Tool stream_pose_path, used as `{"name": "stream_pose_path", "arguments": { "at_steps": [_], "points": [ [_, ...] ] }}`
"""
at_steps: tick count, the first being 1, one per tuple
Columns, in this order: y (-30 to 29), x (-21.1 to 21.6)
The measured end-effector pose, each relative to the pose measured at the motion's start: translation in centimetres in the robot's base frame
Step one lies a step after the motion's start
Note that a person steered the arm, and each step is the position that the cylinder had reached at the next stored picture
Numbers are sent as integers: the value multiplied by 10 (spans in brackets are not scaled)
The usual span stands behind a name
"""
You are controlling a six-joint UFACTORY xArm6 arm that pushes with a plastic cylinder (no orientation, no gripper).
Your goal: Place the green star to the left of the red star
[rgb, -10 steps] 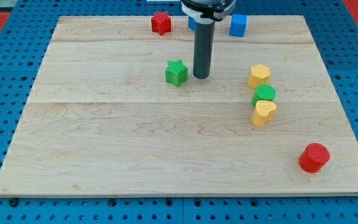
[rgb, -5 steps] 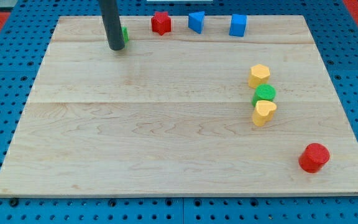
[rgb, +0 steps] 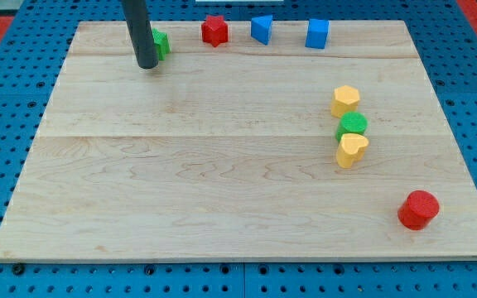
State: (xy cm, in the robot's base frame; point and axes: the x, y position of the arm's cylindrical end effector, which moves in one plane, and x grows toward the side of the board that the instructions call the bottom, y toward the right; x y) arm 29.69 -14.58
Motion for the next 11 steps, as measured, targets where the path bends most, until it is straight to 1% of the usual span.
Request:
{"name": "stream_pose_path", "arguments": {
  "at_steps": [1, 3, 4, 5, 6, 7, 9, 10, 11],
  "points": [
    [0, 8],
    [-3, 10],
    [-23, 20],
    [-30, 11],
    [-7, -21],
    [12, -26],
    [24, -50],
    [80, -3],
    [155, -23]
  ]
}}
